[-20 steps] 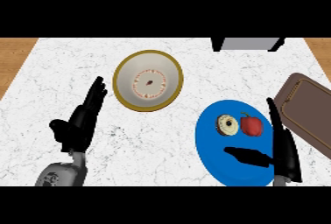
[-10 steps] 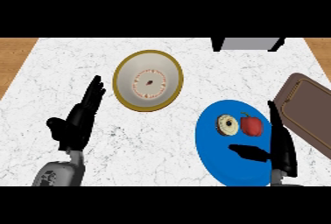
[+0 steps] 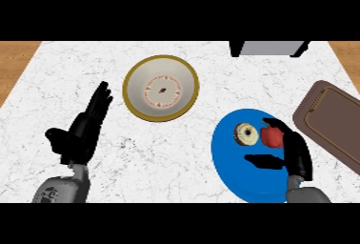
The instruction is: Pick the bell pepper from the plate and place it in the bowl
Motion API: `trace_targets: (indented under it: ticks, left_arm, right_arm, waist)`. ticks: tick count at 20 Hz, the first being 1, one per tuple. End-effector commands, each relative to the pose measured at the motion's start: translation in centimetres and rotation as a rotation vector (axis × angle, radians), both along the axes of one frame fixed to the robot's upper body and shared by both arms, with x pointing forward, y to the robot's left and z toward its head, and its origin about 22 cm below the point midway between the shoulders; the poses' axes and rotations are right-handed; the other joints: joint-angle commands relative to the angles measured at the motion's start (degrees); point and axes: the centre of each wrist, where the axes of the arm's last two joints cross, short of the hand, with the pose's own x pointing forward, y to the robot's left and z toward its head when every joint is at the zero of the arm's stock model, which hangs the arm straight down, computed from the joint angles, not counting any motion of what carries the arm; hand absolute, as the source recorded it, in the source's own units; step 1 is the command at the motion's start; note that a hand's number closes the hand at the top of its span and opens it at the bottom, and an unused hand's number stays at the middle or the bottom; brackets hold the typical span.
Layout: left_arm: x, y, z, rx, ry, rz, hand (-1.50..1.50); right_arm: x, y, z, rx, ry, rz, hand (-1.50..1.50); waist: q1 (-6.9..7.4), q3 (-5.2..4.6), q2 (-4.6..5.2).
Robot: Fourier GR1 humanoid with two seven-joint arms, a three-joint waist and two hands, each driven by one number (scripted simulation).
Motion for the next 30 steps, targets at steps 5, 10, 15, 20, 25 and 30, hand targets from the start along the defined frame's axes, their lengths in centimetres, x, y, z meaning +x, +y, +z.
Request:
trace_targets:
  ticks: [5,10,15,20,25,30]
  left_arm:
    - [0.5,-1.2,-0.7,-0.008,0.002,0.001,0.0]
    - [0.0,-0.4,-0.8,0.006,0.018,-0.001,0.0]
    - [0.8,-2.7,-0.3,-0.011,-0.018,-0.109,0.0]
    - [1.2,-3.8,-0.6,-0.004,-0.008,-0.12,0.0]
    - [1.7,-3.1,0.1,-0.004,-0.007,-0.087,0.0]
    - [1.5,-1.4,-1.1,0.001,0.014,-0.055,0.0]
  right_arm:
    - [-0.7,2.2,-2.5,-0.056,-0.004,0.112,1.5]
    - [-1.2,7.9,-0.6,0.034,-0.004,0.233,1.5]
    - [-0.8,17.1,2.3,0.132,0.038,0.663,1.5]
    - [-2.9,22.5,5.8,0.291,-0.139,0.758,1.5]
    - [-5.4,26.3,8.8,0.27,-0.363,0.787,1.5]
    - [-4.4,28.8,13.6,0.21,-0.481,0.738,1.5]
  waist:
    - [-0.04,0.43,0.34]
    - [0.21,0.41,0.19]
    - [8.37,0.68,1.5]
    - [7.04,0.67,1.19]
    - [5.0,0.41,0.22]
    - [4.05,0.2,-0.18]
